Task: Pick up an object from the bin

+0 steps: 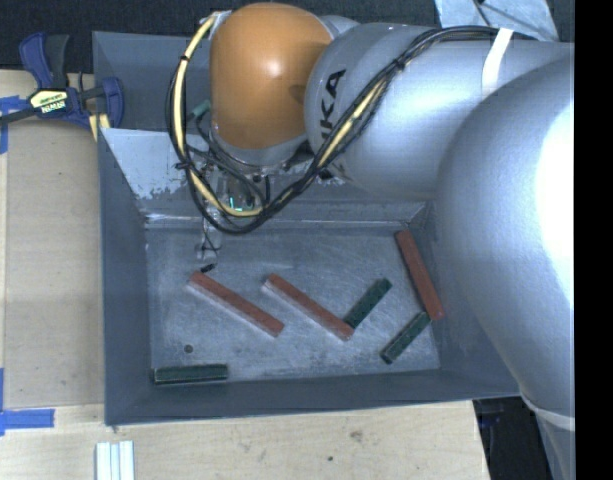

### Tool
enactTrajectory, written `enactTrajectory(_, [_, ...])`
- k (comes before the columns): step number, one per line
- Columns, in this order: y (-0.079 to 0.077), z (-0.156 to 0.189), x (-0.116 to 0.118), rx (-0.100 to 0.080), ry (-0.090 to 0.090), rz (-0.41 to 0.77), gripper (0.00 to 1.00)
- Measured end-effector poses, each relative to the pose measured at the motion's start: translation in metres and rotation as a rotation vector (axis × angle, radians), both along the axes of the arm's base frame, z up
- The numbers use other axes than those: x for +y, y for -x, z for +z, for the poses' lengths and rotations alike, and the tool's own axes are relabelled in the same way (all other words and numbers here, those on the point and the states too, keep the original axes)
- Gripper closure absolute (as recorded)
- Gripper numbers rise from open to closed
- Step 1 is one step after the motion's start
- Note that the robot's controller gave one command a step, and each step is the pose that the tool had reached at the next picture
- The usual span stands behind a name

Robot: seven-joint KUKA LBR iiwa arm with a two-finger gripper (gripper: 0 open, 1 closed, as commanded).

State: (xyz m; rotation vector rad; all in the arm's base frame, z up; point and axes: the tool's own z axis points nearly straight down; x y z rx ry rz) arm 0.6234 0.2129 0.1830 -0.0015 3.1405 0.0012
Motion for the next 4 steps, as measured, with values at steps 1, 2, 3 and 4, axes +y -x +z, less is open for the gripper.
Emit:
enactTrajectory(1, [-0.001, 0.001, 0.0, -0.002, -0.001, 0.0, 0.0])
enactTrajectory(2, [0.001, 0.017, 0.001, -0.001, 0.001, 0.236, 0.0])
enactTrajectory(3, [0.035, -0.034, -0.061, -0.008, 0.0, 0.385, 0.0])
enactTrajectory(4, [0.049, -0.084, -0.089, -0.006, 0.0, 0.374, 0.0])
